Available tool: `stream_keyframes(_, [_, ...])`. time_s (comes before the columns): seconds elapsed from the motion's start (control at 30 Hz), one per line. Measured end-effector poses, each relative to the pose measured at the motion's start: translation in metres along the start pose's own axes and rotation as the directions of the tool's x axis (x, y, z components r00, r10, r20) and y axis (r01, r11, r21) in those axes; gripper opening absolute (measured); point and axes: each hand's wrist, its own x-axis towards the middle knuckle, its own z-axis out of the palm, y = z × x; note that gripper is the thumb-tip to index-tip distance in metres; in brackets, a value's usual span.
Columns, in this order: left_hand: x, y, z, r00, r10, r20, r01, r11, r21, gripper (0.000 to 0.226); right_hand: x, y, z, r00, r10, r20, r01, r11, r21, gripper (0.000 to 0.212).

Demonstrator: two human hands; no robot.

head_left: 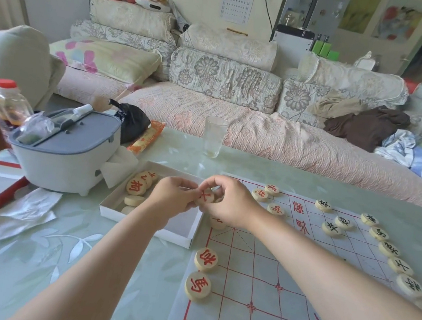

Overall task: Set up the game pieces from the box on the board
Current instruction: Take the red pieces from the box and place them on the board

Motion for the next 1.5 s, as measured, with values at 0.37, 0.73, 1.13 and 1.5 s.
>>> stream_keyframes(0.37, [0.017,-0.036,-0.068,0.930,0.340,-0.138,-0.048,0.485,0.873,0.038,-0.027,0.017,-0.011,0.991,0.137,0.010,-0.130,0.957,-0.258,0.028])
stream_keyframes(0.73, [0.028,-0.036,-0.057,0.964,0.220,-0.147,0.041,0.425,0.904,0.040,-0.038,0.026,-0.003,0.971,0.064,0.230,0.013,0.948,-0.317,0.028])
stream_keyframes(1.13, [0.028,-0.027,-0.065,0.979,0.118,-0.165,0.119,0.324,0.939,0.030,-0.039,0.024,0.003,0.990,-0.100,0.096,0.119,0.967,-0.225,0.037])
stream_keyframes(1.5, [0.024,-0.031,-0.088,0.973,0.187,-0.136,-0.007,0.612,0.791,0.039,0.010,-0.028,0.040,0.985,-0.170,0.024,0.171,0.956,-0.238,0.027])
